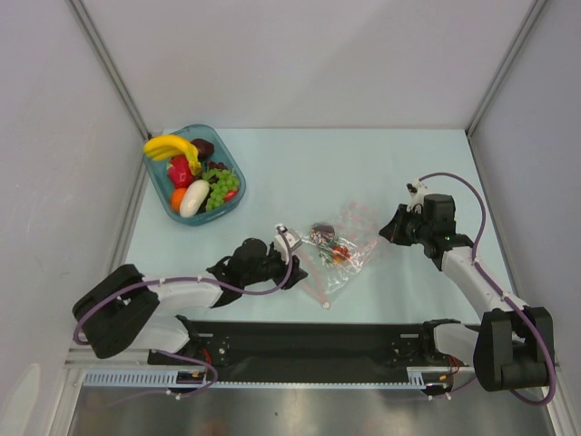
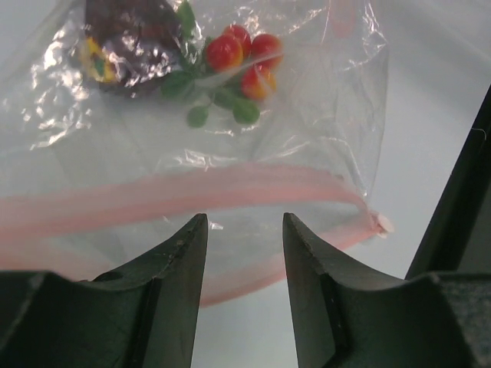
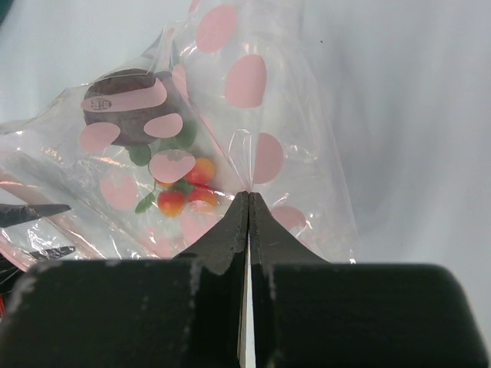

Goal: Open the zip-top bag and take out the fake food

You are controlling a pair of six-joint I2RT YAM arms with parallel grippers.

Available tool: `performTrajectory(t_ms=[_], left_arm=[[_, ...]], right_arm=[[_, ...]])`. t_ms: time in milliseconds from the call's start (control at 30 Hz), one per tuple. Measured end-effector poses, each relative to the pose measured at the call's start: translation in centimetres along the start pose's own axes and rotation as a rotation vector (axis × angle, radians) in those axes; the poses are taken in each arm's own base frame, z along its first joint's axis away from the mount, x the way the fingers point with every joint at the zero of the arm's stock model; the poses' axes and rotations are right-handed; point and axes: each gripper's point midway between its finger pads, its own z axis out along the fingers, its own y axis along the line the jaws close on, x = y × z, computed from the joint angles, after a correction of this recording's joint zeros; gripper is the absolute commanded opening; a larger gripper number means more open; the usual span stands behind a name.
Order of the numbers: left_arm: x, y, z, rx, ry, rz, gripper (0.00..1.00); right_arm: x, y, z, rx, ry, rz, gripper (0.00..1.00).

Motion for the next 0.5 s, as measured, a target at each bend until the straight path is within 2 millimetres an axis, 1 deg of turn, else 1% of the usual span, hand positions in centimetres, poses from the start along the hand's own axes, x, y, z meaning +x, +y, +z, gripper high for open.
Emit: performTrajectory(t_ms=[67,167,233,300,367,500], left_arm=[[-0.3,-0.1,0.9,0.007,0.000,0.009,0.49],[-1.0,-0.8,2.3,0.025,-0.016,0.036,0.54],[-1.6,-1.5,3.4,0.040,-0.024,0.058,0.58],[-2.2,-1.8,4.7,0.044,-0.035,0.080,0.59],[-2.3,-2.0,5.8,0.045,-0.036,0.094,0.63],[-1.9,-1.4,7.3,0.013,-0.030,0.111,0.64]], right_arm=[[0.1,0.0,0.0,-0.001,0.003,0.001,0.00],[0.3,-0.2,0.3,0.002,0.015,0.006,0.00],[0.5,-0.3,0.4,0.005,0.023,0.009,0.00],[0.7,-0.4,0.5,0.007,0.030,0.012,0.00],[0.7,-0.4,0.6,0.008,0.033,0.013,0.00],[0.8,-0.5,0.6,0.009,0.036,0.015,0.00]])
